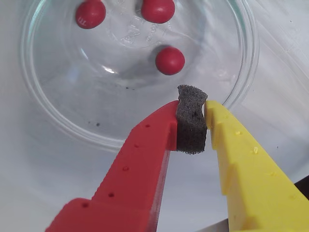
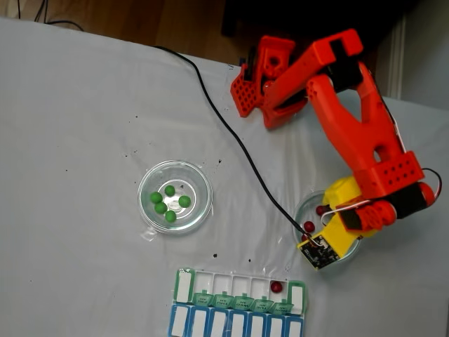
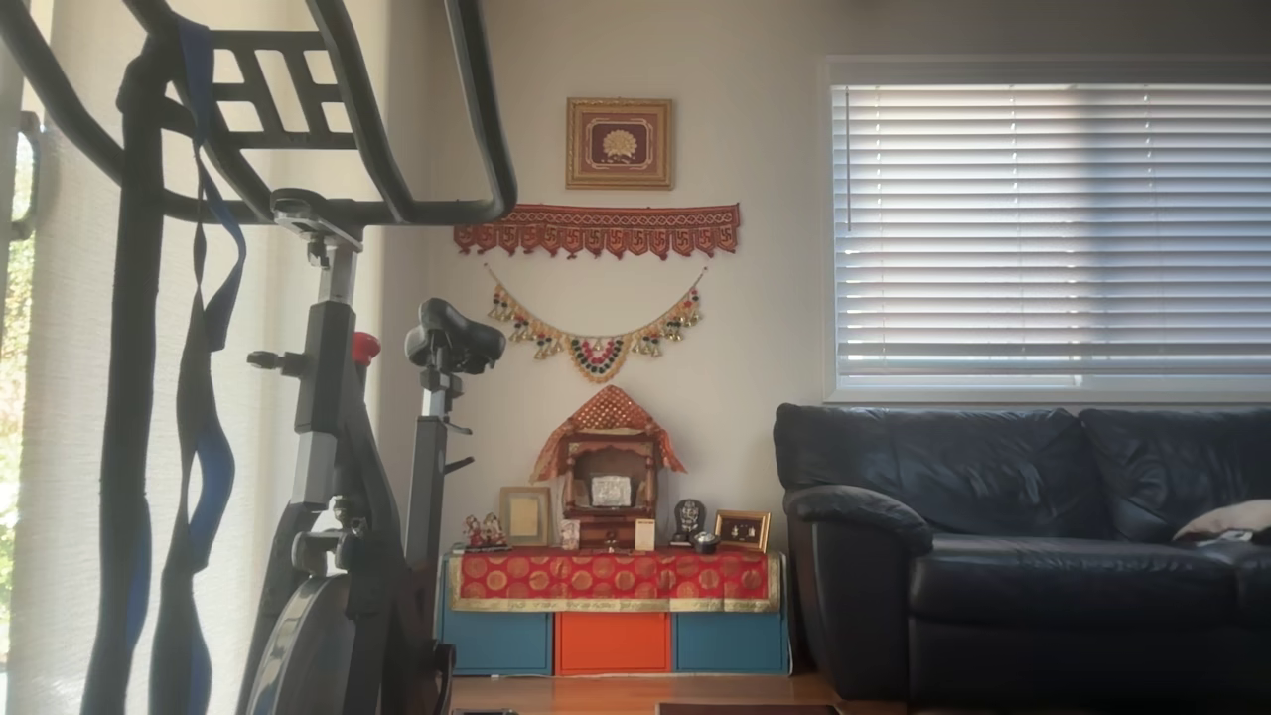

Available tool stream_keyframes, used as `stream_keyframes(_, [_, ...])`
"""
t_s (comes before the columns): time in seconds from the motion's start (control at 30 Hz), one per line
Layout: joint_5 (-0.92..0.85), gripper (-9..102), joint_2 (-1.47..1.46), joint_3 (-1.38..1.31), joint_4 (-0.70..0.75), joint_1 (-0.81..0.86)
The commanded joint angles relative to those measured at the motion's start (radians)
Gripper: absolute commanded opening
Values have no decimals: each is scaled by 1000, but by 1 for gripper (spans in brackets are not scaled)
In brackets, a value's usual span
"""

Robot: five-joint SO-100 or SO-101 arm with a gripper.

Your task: Sort medicines into box.

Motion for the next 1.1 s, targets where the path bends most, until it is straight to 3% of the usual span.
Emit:
stream_keyframes(0.0, [40, 1, 14, -12, -21, -17])
stream_keyframes(0.53, [225, 1, 17, 94, -91, -25])
stream_keyframes(1.07, [238, 7, -23, 98, -91, -31])
